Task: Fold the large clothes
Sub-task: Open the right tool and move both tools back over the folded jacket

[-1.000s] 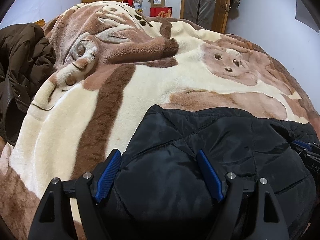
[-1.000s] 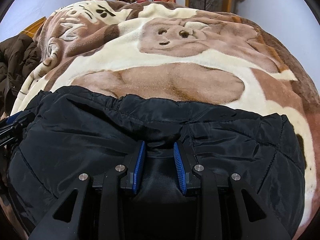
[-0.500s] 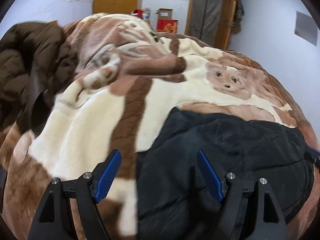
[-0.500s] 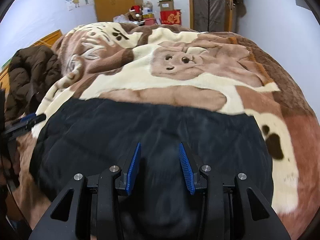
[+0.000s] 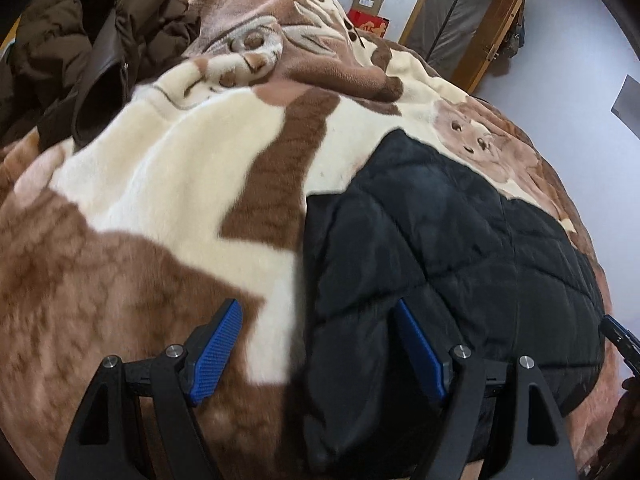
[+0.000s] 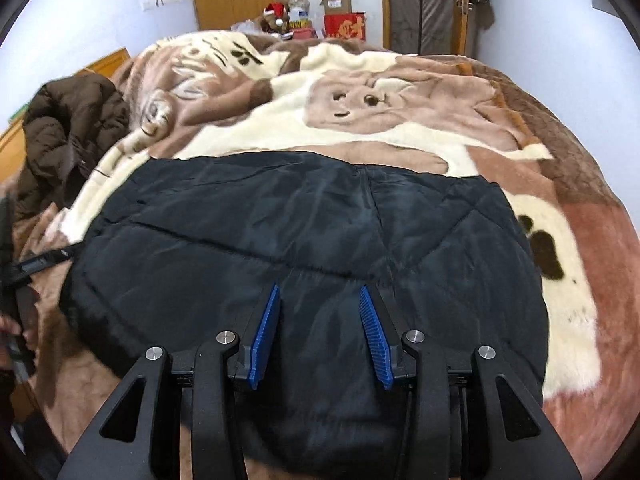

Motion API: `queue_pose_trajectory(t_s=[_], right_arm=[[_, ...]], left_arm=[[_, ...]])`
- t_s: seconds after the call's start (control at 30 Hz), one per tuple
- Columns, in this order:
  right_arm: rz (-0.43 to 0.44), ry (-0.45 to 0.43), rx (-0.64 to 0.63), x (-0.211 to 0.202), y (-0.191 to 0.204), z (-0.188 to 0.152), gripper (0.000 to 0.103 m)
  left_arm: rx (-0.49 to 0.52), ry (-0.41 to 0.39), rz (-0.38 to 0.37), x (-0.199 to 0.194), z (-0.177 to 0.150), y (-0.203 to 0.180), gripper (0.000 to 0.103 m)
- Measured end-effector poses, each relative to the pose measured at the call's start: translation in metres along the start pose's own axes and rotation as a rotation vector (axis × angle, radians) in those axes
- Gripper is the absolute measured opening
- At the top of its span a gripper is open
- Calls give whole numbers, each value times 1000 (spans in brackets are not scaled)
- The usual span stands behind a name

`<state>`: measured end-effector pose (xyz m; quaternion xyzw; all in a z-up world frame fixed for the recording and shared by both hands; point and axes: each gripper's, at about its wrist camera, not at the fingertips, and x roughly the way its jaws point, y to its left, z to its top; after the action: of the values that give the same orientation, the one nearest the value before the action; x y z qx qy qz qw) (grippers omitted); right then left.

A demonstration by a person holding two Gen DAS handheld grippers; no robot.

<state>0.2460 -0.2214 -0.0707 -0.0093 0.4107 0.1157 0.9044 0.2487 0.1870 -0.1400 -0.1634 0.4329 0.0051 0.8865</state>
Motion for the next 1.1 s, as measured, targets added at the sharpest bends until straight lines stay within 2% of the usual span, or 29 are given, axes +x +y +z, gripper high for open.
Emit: queue_pose_trajectory(t_s=[0.13, 0.2, 0.37, 0.47, 0.57, 0.67, 0.9, 1.0, 1.1], right_arm=[[-7, 4, 1, -4, 0, -19, 43], [-13, 23, 8, 4, -1, -20, 43], [-21, -2, 19, 10, -6, -15, 43], [-24, 27, 56, 30, -25, -18, 43], [-16, 34, 105, 30, -40, -16, 43], [-43, -3, 99, 8, -45, -14, 43], [-108, -8, 185, -8, -91, -30, 43], [-131, 6, 215, -2, -109, -37, 43], [-125, 44, 224, 14, -120, -41, 43]], left_arm=[[-33, 18, -19, 9, -3, 3, 81], [-41, 23, -27, 16, 2, 2, 81], [-32, 15, -23, 24, 11, -6, 81], [-17, 18, -7, 34, 12, -7, 92], [-53, 52, -15, 39, 14, -3, 92], [-14, 14, 21, 20, 14, -12, 89], [72, -84, 21, -20, 12, -42, 89], [94, -104, 6, -21, 17, -55, 89], [133, -83, -1, -6, 17, -69, 89]])
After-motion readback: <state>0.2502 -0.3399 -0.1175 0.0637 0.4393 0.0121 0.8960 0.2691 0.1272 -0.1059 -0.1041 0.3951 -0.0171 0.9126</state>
